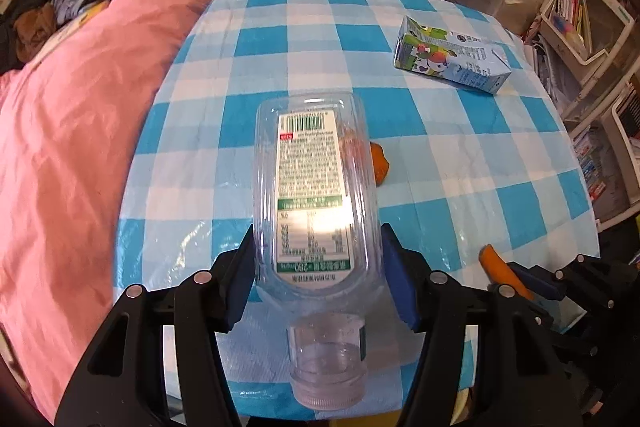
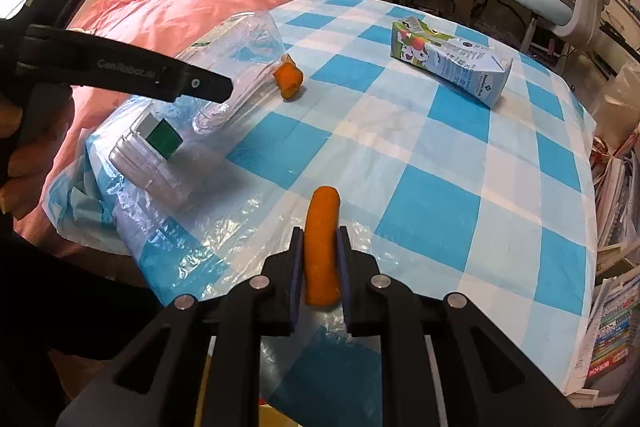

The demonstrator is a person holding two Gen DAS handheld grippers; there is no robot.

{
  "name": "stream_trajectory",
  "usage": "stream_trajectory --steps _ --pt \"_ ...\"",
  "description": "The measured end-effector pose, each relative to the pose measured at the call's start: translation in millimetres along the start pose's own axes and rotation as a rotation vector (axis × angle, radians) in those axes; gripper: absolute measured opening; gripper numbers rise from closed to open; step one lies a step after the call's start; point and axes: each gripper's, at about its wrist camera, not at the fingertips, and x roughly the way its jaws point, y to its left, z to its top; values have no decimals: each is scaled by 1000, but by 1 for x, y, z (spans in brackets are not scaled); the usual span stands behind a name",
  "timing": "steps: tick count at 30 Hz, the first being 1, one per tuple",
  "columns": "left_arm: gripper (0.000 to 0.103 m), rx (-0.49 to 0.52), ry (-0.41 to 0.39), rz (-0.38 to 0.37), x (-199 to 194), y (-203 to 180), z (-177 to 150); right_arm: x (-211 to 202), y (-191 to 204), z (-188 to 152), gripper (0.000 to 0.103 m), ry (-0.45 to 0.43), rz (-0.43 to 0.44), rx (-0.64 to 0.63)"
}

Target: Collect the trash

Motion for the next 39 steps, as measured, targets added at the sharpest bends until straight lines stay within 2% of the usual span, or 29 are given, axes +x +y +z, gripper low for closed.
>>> stream_trajectory --steps 11,16,39 --pt "54 58 -87 27 -19 -16 6 -9 -1 -1 17 -42 54 6" --pt "54 73 -101 31 -22 -20 7 -10 -1 2 17 -52 60 11" --pt "54 34 -158 26 -37 -17 10 -10 -1 5 17 -83 65 10"
